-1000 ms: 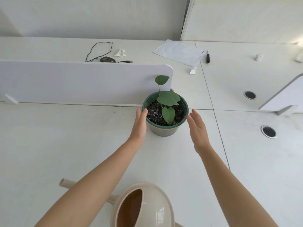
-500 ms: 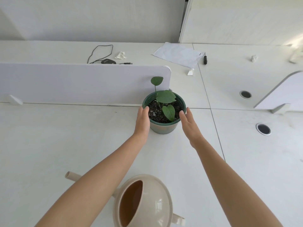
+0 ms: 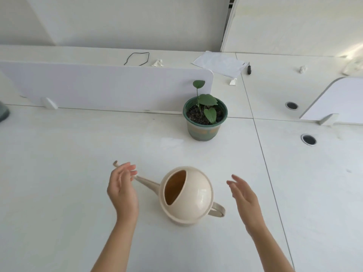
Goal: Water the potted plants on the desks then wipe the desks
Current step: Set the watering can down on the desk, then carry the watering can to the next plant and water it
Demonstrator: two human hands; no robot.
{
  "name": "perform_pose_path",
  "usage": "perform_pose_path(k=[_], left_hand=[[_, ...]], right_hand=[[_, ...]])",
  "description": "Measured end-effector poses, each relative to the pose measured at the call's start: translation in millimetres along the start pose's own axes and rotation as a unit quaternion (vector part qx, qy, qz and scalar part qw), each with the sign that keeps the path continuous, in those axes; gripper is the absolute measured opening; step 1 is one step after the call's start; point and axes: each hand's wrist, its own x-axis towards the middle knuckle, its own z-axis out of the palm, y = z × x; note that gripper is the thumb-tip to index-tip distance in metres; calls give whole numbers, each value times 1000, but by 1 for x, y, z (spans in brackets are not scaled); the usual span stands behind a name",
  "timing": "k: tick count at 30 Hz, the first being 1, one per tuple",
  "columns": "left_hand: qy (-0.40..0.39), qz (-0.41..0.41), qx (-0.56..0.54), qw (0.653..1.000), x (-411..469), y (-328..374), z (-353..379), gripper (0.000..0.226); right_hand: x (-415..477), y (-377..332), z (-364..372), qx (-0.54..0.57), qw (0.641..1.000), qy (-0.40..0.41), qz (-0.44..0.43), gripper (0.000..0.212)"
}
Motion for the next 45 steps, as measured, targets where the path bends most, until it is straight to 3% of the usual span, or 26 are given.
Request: perform_pose_path(k=[5, 9, 12, 16, 25, 35, 38, 43, 45], left_hand=[[72, -84, 19, 994, -3, -30, -30, 21], [-24, -188, 26, 981, 2, -34, -28, 43], [-119, -227, -8, 966, 10, -36, -24, 42], [-155, -231, -29, 960, 12, -34, -20, 16], [-165, -229, -68, 957, 13, -36, -21, 13], [-97, -192, -157, 964, -35, -1, -69, 11], [-42, -166, -174, 970, -64, 9, -97, 28], [65, -133, -164, 975, -116, 23, -160, 11], [102, -120, -160, 974, -138, 28, -187, 15]], right_hand=[[-38, 23, 13, -27, 999, -40, 25, 19], [-46, 33, 23, -60, 997, -42, 8, 15], [-44, 40, 24, -104, 993, -56, 15, 13], [-38, 45, 19, -148, 986, -78, 27, 15], [-38, 39, 17, -154, 981, -109, 34, 21], [-78, 21, -3, -70, 976, -199, -53, 17], [-96, 11, -4, -64, 962, -252, -80, 15], [-127, 8, 8, -71, 924, -357, -113, 14], [-138, 10, 18, -75, 904, -406, -110, 14]])
